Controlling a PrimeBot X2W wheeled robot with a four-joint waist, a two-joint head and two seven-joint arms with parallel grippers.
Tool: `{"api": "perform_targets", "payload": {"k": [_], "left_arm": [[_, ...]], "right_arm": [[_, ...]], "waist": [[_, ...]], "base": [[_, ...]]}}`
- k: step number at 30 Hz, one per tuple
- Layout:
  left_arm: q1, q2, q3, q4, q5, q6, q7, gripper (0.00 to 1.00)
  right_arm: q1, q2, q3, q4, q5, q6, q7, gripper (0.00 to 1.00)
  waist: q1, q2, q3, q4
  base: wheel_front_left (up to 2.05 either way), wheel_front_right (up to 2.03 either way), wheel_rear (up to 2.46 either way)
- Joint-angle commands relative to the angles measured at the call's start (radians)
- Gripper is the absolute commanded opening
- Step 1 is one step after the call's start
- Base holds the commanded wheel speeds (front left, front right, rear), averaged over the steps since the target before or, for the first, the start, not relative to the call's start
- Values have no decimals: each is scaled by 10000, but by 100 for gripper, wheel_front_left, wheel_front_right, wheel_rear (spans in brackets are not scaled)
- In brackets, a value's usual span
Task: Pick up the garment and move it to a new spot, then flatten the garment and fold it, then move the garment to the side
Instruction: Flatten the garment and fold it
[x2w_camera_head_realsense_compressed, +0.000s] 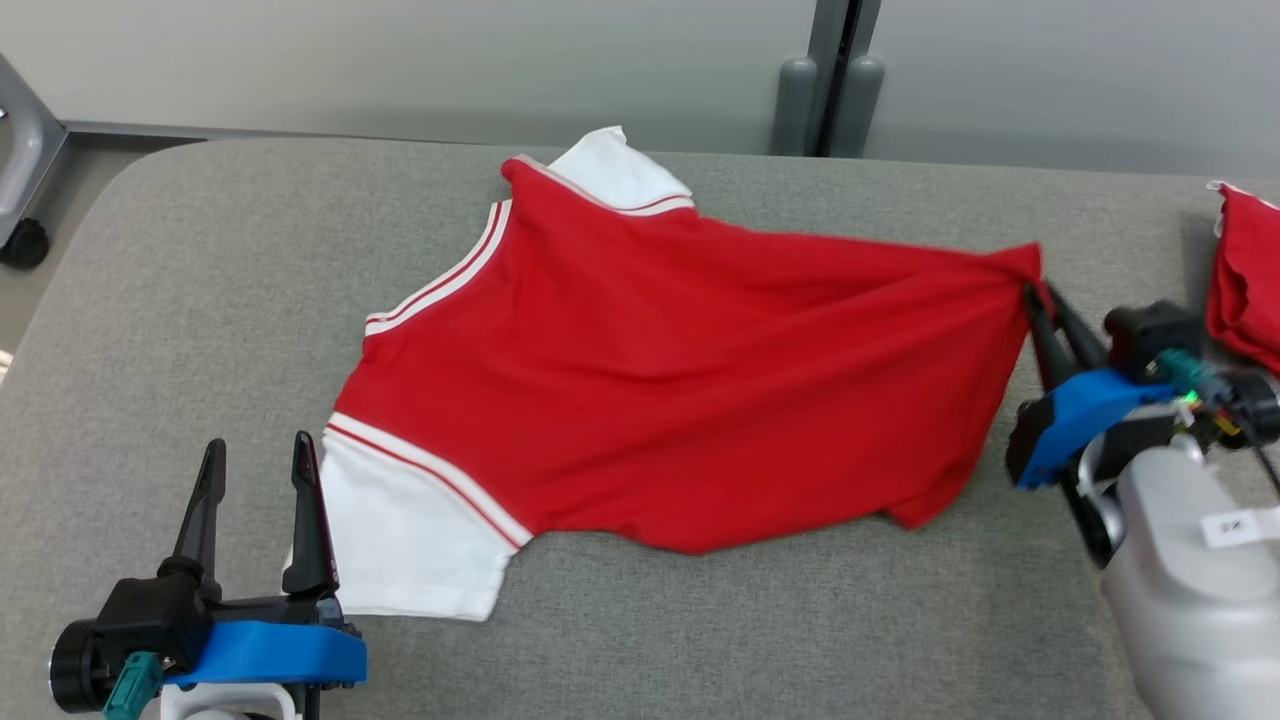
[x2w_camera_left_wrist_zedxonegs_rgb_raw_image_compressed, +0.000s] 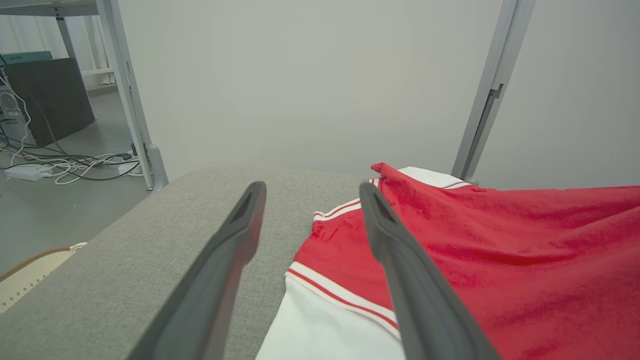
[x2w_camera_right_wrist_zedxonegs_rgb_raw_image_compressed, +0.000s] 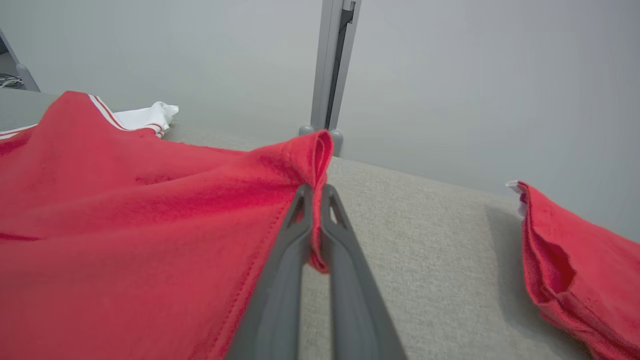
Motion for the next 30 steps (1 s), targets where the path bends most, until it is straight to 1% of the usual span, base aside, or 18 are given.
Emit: {"api": "perform_targets", "payload": {"k": [1,3,5,6,7,8,10,12,13,15,18,24,30], "left_arm": [[-135,-10,29,-22,-45,-15,-22,100],[-232,-18,10,-20,-69,-16,-23,100],[-290,-31,-4,-13,-88,-16,-23,100],[-293,-35,-4,2,-81,-16,-23,100],[-313,-39,5,18,-71,-16,-23,100],[-350,-44,14,34,-76,-16,-23,100],[-408,-51,37,54,-72,-16,-23,100],[-392,-56,94,53,-51,-16,-23,100],[-380,-59,98,67,-42,-15,-23,100],[-307,-62,95,88,8,-15,-22,100],[-135,-54,168,45,39,-15,-23,100],[115,-23,257,5,101,-15,-23,100],[247,10,322,-48,135,-15,-22,100]], "right_arm": [[-270,-127,-116,27,-51,1,-33,0],[-632,-345,-385,204,-218,0,-33,0],[-956,-404,-564,427,-395,1,-32,0],[-1051,-423,-621,555,-472,1,-34,33],[-1163,-433,-643,717,-581,1,-34,58],[-1250,-410,-653,903,-647,1,-34,100],[-1432,-308,-742,973,-711,1,-35,100],[-1299,-184,-918,810,-645,1,-34,100],[-1107,-165,-1001,671,-695,1,-34,100],[-605,78,-1263,273,-586,1,-34,100],[204,381,-1306,-403,-463,1,-34,100],[2147,718,-968,-1633,-202,1,-34,100],[3609,967,-475,-2606,181,1,-34,100]], "waist": [[0,-2,81,76],[0,-2,178,140],[0,-2,261,185],[0,-2,291,199],[0,-2,320,203],[0,-2,339,203],[0,-2,349,185],[0,-2,298,94],[0,-2,256,45],[0,-2,137,-59],[0,-2,-10,-228],[0,-2,-269,-473],[0,-2,-308,-599]], "base": [[0,0,0],[0,0,0],[0,0,0],[0,0,0],[0,0,0],[0,0,0],[0,0,0],[0,0,0],[0,0,0],[0,0,0],[0,0,0],[0,0,0],[0,0,0]]}}
